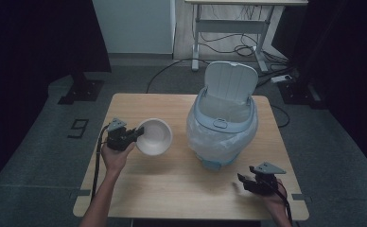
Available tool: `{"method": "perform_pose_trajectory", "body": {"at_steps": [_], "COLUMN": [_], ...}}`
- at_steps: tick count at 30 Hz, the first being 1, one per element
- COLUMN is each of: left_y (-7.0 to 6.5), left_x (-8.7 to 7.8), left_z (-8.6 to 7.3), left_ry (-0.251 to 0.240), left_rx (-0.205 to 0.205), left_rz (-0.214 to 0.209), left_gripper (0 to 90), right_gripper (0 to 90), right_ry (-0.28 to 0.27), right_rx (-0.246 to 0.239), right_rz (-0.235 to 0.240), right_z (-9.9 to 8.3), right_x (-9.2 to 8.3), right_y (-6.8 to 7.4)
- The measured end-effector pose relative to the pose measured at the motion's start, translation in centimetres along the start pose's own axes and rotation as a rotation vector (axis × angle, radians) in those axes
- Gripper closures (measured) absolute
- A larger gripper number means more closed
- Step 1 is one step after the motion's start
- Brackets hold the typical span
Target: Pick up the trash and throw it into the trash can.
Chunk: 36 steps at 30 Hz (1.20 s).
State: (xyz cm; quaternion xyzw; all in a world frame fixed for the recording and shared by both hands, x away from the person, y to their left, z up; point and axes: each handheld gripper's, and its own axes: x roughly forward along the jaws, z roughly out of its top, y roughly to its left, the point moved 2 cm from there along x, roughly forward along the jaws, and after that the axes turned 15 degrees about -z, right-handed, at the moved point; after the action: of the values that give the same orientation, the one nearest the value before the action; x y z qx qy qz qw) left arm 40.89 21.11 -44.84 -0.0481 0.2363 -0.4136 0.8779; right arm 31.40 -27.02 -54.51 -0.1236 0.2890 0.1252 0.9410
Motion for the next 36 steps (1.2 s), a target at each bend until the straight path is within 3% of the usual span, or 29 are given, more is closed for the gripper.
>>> {"method": "perform_pose_trajectory", "body": {"at_steps": [12, 36], "left_y": [-2.6, -7.3], "left_x": [-2.1, -3.4], "left_z": [4.2, 10.6], "left_ry": [-0.084, -0.134], "left_rx": [0.044, 0.152], "left_rz": [-0.069, -0.149], "left_gripper": [82.9, 82.9], "right_gripper": [37.0, 37.0], "right_ry": [0.002, 0.019], "right_rx": [0.004, 0.0], "right_rz": [-0.005, -0.006], "right_z": [-0.1, -0.4], "right_x": [0.0, 0.4], "right_y": [-0.2, -0.1]}}
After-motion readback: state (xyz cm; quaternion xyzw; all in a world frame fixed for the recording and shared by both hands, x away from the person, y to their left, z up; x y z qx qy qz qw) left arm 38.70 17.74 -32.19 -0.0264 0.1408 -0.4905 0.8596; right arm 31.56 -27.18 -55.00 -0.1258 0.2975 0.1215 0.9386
